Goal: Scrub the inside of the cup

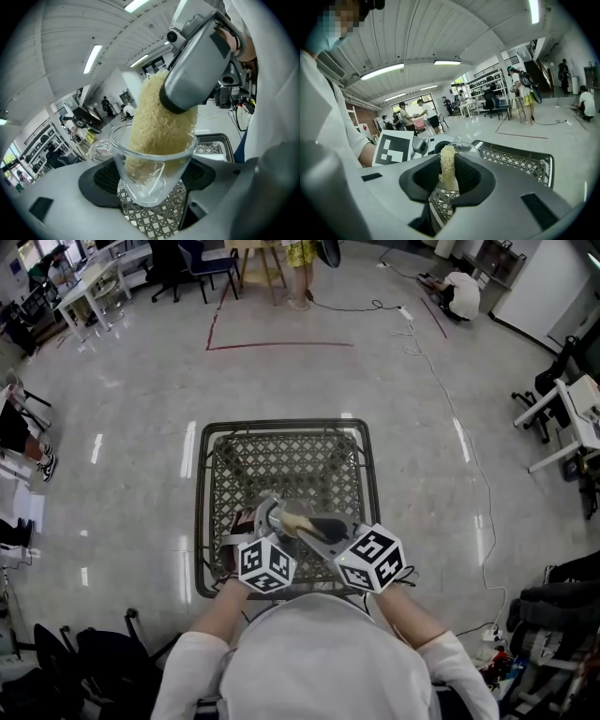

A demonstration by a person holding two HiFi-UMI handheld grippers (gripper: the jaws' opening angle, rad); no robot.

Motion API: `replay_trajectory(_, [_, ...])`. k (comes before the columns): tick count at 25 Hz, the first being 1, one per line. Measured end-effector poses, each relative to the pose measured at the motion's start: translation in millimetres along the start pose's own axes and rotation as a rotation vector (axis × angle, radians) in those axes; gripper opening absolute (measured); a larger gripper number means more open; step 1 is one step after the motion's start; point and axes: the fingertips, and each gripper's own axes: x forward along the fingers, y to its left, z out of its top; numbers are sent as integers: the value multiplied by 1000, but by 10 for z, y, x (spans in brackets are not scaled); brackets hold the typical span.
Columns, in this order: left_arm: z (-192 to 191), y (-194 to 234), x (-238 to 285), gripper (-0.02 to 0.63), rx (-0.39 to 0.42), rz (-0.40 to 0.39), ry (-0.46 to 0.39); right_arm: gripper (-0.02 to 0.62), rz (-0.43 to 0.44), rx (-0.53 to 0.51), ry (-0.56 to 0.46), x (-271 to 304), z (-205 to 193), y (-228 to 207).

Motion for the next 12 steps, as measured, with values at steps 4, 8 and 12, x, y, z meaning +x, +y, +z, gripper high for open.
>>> replay_trajectory(4, [-32, 36, 29, 367, -64, 1, -24, 92, -38, 92, -66, -15, 30, -150])
replay_trajectory(8, [-61, 38, 127, 367, -125, -9, -51, 91, -69, 138, -116, -60, -1, -255])
replay_trajectory(12, [-52, 48, 266, 367, -224, -22, -105, 92, -119, 202, -221, -229, 26, -460])
